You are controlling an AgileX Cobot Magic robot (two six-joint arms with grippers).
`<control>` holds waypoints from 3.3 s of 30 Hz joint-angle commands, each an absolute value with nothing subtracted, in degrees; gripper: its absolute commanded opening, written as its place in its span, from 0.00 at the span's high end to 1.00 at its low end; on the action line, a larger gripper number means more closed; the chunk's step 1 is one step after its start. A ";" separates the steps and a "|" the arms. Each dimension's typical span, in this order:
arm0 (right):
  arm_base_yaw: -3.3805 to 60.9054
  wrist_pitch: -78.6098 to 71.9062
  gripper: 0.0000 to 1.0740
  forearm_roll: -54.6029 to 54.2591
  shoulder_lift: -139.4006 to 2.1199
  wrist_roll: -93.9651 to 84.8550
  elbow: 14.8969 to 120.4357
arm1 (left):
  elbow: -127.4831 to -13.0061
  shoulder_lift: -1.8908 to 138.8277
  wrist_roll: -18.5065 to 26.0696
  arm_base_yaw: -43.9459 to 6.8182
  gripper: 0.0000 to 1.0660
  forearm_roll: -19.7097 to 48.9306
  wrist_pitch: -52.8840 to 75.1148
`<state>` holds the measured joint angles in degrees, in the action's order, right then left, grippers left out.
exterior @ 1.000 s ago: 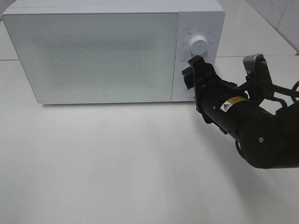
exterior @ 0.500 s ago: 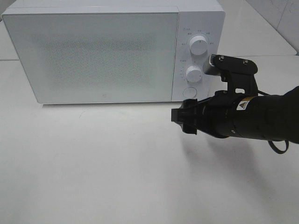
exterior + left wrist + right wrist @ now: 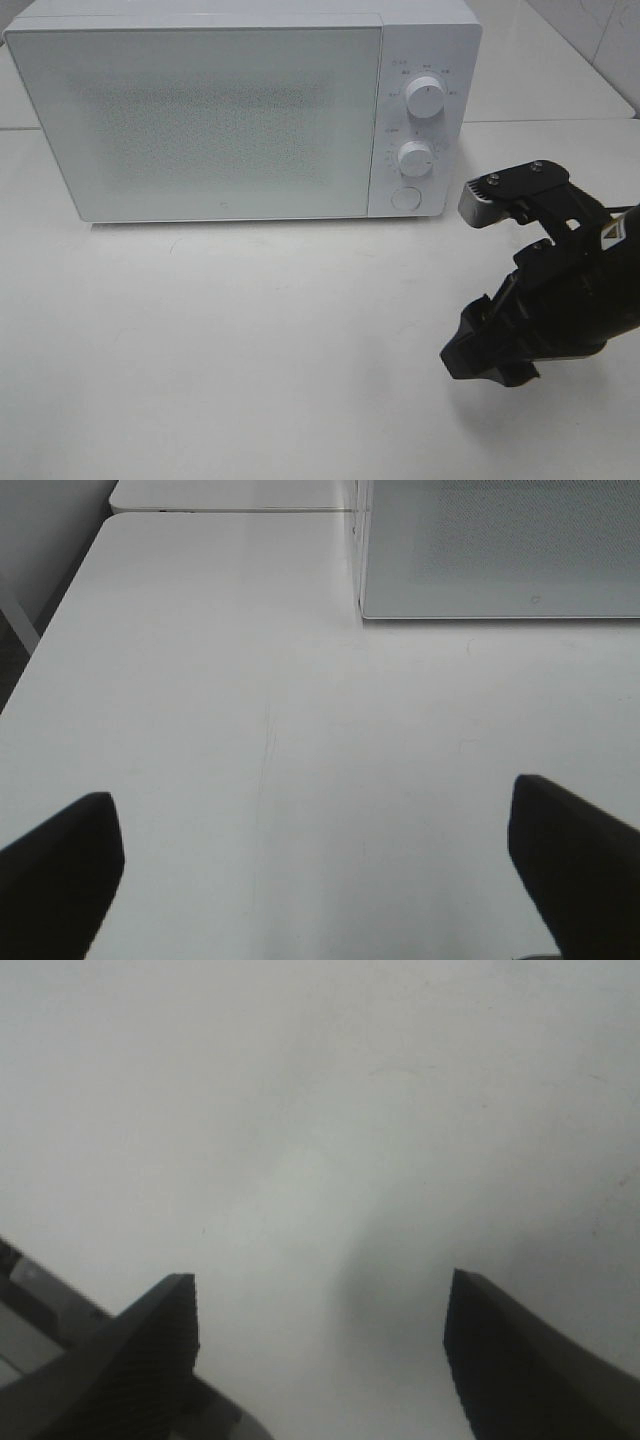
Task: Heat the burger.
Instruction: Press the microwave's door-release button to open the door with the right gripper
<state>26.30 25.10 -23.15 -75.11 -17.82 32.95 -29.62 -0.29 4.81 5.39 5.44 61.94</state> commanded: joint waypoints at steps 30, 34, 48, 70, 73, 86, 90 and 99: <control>11.17 59.87 0.34 -5.73 -16.96 -6.59 36.15 | -29.62 -0.80 4.76 5.50 0.08 5.56 61.31; 9.80 59.47 0.34 -5.21 -12.20 -6.42 33.58 | -29.62 -0.80 4.76 5.50 0.08 5.56 61.31; 7.96 57.18 0.34 -4.07 1.83 -6.19 28.59 | -29.62 -0.80 4.76 5.50 0.08 5.56 61.31; 7.96 43.83 0.34 -5.39 -5.73 -6.02 30.94 | -29.62 -0.74 4.76 5.50 0.08 5.56 61.31; 7.96 39.71 0.34 -5.39 -9.85 -6.02 30.94 | -29.62 -0.74 4.76 5.50 0.08 5.56 61.31; 7.96 20.17 0.34 -5.39 -28.30 -5.96 30.94 | -29.62 -0.74 4.76 5.50 0.08 5.56 61.31; 7.96 13.87 0.34 -5.44 -33.63 -4.24 30.94 | -29.62 -0.74 4.76 5.50 0.08 5.56 61.31; 7.96 1.43 0.34 -5.21 -45.15 -3.15 30.88 | -29.62 -0.74 4.76 5.50 0.08 5.56 61.31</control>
